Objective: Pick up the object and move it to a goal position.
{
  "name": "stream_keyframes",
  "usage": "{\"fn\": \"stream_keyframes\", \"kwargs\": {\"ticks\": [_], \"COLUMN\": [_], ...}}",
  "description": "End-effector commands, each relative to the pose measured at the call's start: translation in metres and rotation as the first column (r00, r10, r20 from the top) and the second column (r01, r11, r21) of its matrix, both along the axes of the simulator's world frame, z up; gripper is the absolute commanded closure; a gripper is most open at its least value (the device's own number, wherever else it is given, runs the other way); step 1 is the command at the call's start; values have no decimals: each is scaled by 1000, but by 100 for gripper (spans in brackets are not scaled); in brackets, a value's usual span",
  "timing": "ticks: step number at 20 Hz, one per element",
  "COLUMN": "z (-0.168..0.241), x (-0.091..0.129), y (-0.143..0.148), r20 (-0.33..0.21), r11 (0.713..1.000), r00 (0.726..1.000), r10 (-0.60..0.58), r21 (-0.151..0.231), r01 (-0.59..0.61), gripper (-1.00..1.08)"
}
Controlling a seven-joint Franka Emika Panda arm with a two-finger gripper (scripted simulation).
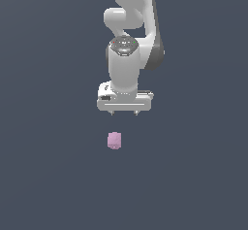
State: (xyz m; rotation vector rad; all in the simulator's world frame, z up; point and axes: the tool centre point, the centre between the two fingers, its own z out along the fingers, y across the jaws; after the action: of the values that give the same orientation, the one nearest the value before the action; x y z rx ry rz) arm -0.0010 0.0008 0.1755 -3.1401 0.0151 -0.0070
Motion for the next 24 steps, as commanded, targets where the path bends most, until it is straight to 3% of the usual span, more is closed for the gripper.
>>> {"fn": "stream_keyframes", "kwargs": {"ticks": [1,11,24], "z": [0,-1,-28], "x": [0,-11,17], "y": [0,26,2], "r20": [0,-31,-21], "r11": [1000,998,999], "r00": [1000,998,999], "r10": [0,59,36], "r21": [0,-13,-5], "r01": [0,-60,-37], "gripper": [-92,-92,-92]}}
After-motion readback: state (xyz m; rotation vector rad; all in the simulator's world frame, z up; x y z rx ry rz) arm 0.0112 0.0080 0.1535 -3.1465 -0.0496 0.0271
